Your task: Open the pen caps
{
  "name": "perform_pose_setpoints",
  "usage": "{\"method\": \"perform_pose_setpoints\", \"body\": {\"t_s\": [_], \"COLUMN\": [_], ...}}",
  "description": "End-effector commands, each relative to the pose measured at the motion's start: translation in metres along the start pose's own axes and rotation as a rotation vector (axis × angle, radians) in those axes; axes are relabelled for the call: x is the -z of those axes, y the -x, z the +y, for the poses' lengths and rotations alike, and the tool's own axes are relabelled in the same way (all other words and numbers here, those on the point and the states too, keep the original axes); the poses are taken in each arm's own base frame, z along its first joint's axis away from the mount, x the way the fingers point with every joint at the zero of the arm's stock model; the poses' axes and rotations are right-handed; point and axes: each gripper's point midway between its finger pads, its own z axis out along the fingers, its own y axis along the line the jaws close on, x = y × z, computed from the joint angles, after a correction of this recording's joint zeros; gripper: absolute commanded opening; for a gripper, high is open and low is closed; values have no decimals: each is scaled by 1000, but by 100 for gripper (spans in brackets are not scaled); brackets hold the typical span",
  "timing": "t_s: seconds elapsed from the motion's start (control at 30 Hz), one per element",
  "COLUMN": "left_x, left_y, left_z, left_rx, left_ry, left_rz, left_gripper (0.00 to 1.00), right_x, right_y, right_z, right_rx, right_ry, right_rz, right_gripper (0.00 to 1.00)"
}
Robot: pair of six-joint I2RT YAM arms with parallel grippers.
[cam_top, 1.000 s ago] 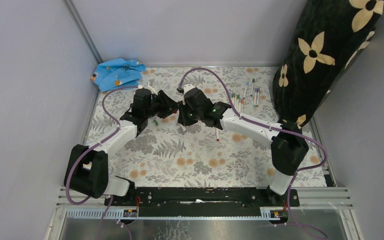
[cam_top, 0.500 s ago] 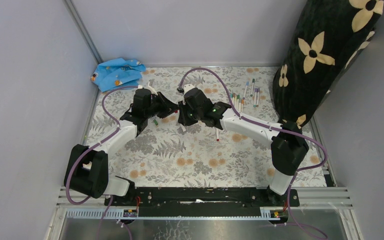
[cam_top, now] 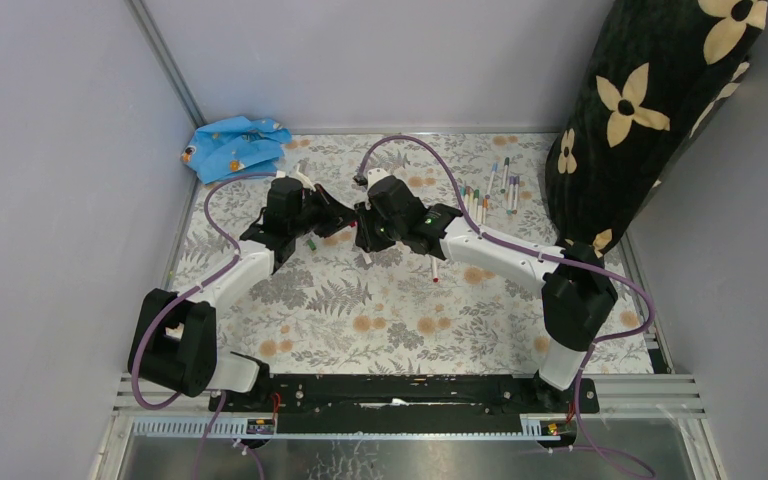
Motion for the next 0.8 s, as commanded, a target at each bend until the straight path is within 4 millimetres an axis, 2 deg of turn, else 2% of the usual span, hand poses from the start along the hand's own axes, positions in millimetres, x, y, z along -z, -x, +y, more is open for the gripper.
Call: {"method": "perform_pose_setpoints", "body": {"t_s": [0.0,0.53,0.6,0.7,0.77], "left_x": [6,8,8,7,5], "left_y": [2,0,0,1,4], "left_z": [-17,-30,-30,-27,-22], "left_rx": [-13,29,32,42,48], "left_ry": [-44,-89,-89,-81,-59], "left_rz": [1,25,24,15,-7], "left_gripper": [0,0,0,0,0], "right_x": [10,-9,-10,-11,-11], "right_y": [27,27,25,19,13], "right_z": [13,13,12,8,6], "right_rx": [17,29,31,30,33], "right_ry": [25,25,24,12,9], "right_rz": [-86,-74,-69,-59,-48], "right_gripper": [29,28,22,2,0]}}
